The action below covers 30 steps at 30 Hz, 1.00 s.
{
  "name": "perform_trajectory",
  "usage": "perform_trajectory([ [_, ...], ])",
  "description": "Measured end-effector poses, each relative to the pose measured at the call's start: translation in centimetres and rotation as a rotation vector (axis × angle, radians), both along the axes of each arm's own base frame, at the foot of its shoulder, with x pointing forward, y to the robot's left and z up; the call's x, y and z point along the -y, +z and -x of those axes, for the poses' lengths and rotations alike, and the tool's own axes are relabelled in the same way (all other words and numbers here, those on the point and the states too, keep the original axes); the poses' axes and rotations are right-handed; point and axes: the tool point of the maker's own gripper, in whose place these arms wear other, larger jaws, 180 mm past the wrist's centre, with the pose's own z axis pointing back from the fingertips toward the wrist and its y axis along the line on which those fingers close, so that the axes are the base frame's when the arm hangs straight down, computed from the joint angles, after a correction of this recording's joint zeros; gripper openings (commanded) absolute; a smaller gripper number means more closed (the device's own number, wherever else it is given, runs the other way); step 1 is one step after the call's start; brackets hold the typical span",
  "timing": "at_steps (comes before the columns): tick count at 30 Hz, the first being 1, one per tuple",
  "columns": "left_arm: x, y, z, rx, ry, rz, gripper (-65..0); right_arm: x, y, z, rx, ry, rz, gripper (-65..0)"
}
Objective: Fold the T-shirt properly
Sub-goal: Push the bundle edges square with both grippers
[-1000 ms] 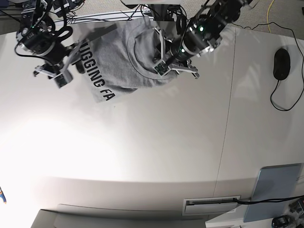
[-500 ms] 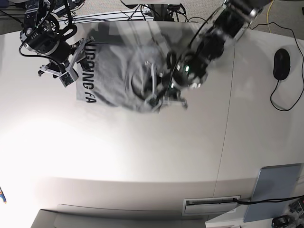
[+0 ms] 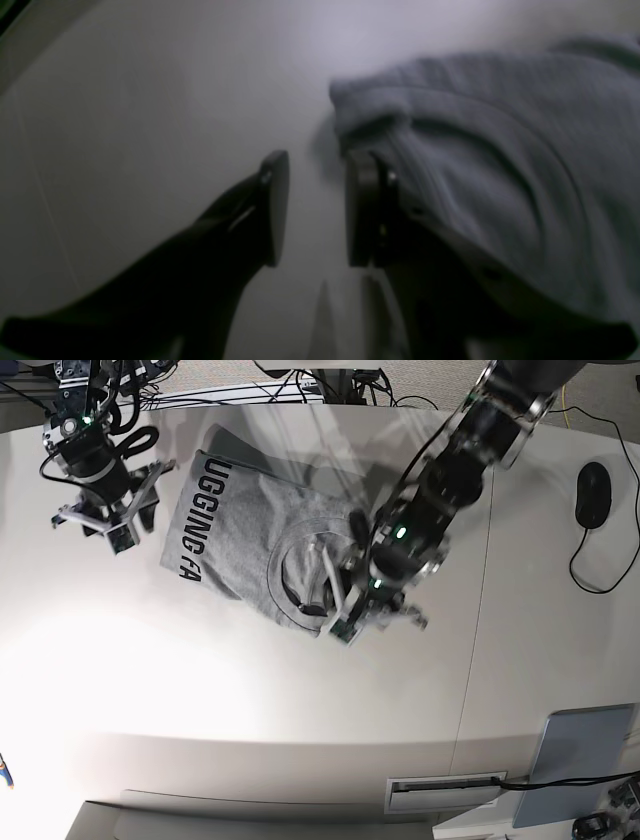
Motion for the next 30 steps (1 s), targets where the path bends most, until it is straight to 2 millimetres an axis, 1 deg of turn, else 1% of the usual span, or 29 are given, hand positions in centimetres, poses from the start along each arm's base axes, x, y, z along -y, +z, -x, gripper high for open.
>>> perform_trajectory([
  [2,-0.1,-0.3,2.4,-0.022,-0.018,0.007,-47.1,0.8,-0.9,-0.9,-0.007,-0.021,-0.005,-40.5],
  [5,1.0,-1.1,6.3,-0.073,-0.067,0.042,-47.2,1.8,-2.4,-2.6,-0.017,-0.056,-0.046,-40.5],
  [9,2.6,-3.2,11.0,-0.196,-0.127,0.117,-47.2,1.9,-3.2,-5.5,-0.020,-0.065,-0.138,-40.5],
  [12,3.3,-3.7,13.0,-0.219,-0.142,0.181,-47.2,2.4,-4.0,-7.1,-0.033,-0.091,-0.182,-40.5],
  [14,3.9,-3.7,13.7,-0.219,-0.139,0.215,-47.2,2.7,-5.1,-7.2,-0.074,-0.103,-0.211,-40.5],
  [17,4.3,-4.6,13.8,-0.239,-0.126,0.225,-47.2,2.0,-6.8,-6.6,-0.137,-0.073,-0.254,-40.5],
  [21,4.3,-7.7,13.0,-0.279,-0.095,0.201,-47.2,-0.1,-8.0,-5.9,-0.194,-0.026,-0.287,-40.5],
  [22,4.4,-8.1,12.6,-0.283,-0.094,0.206,-47.2,-0.7,-8.2,-5.7,-0.208,-0.012,-0.296,-40.5],
  [25,4.8,-8.7,10.4,-0.262,-0.084,0.222,-47.2,-3.0,-9.2,-4.6,-0.288,0.030,-0.333,-40.5],
  [27,4.2,-8.9,8.7,-0.229,-0.058,0.204,-47.2,-4.3,-9.5,-3.9,-0.341,0.058,-0.364,-40.5],
  [30,2.9,-9.0,6.1,-0.169,-0.032,0.128,-47.2,-6.3,-9.8,-2.9,-0.387,0.095,-0.427,-40.5],
])
